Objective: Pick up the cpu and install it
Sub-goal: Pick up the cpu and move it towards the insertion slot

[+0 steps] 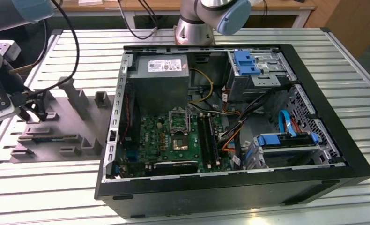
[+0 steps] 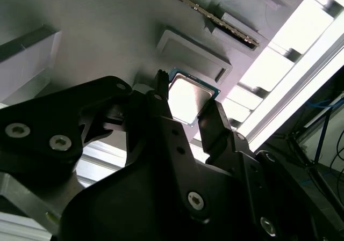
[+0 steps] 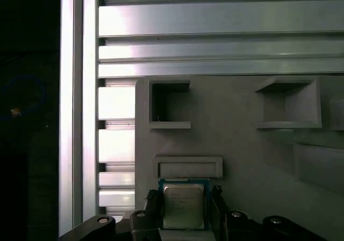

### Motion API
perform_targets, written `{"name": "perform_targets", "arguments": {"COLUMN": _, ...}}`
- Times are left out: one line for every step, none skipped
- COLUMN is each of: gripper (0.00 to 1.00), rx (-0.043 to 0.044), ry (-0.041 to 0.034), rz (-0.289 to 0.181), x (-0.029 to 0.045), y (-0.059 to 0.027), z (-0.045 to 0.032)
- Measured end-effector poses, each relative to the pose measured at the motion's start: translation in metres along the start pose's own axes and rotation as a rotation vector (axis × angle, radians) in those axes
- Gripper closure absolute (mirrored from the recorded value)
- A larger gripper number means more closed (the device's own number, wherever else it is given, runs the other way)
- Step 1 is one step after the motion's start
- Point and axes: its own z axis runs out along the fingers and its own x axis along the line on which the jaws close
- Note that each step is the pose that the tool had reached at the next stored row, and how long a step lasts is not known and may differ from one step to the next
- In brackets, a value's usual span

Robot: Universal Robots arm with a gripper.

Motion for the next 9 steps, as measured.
{"name": "perform_targets", "arguments": {"gripper": 0.53, "rx": 0.0000, "ry": -0.0001, "rz": 0.000, "x": 0.0000, "y": 0.0000, "z": -0.0006}}
{"name": "perform_targets", "arguments": {"gripper": 0.53, "rx": -0.0001, "ry": -0.0002, "rz": 0.000, "x": 0.0000, "y": 0.0000, "z": -0.0005}}
{"name": "perform_targets", "arguments": {"gripper": 0.53, "rx": 0.0000, "ry": 0.0000, "rz": 0.000, "x": 0.0000, "y": 0.0001, "z": -0.0016}}
{"name": "perform_targets", "arguments": {"gripper": 0.53, "rx": 0.0000, "ry": 0.0000, "rz": 0.000, "x": 0.0000, "y": 0.0001, "z": -0.0024}}
{"name": "perform_targets", "arguments": {"gripper": 0.53, "rx": 0.0000, "ry": 0.0000, "rz": 0.000, "x": 0.0000, "y": 0.0001, "z": -0.0025}}
{"name": "perform_targets", "arguments": {"gripper": 0.53, "rx": 0.0000, "ry": 0.0000, "rz": 0.000, "x": 0.0000, "y": 0.0002, "z": -0.0026}}
{"name": "perform_targets", "arguments": {"gripper": 0.53, "rx": 0.0001, "ry": 0.0001, "rz": 0.000, "x": 0.0000, "y": 0.0002, "z": -0.0028}}
{"name": "perform_targets", "arguments": {"gripper": 0.53, "rx": 0.0000, "ry": 0.0000, "rz": 0.000, "x": 0.0000, "y": 0.0002, "z": -0.0030}}
{"name": "perform_targets", "arguments": {"gripper": 0.53, "rx": 0.0000, "ry": 0.0000, "rz": 0.000, "x": 0.0000, "y": 0.0002, "z": -0.0032}}
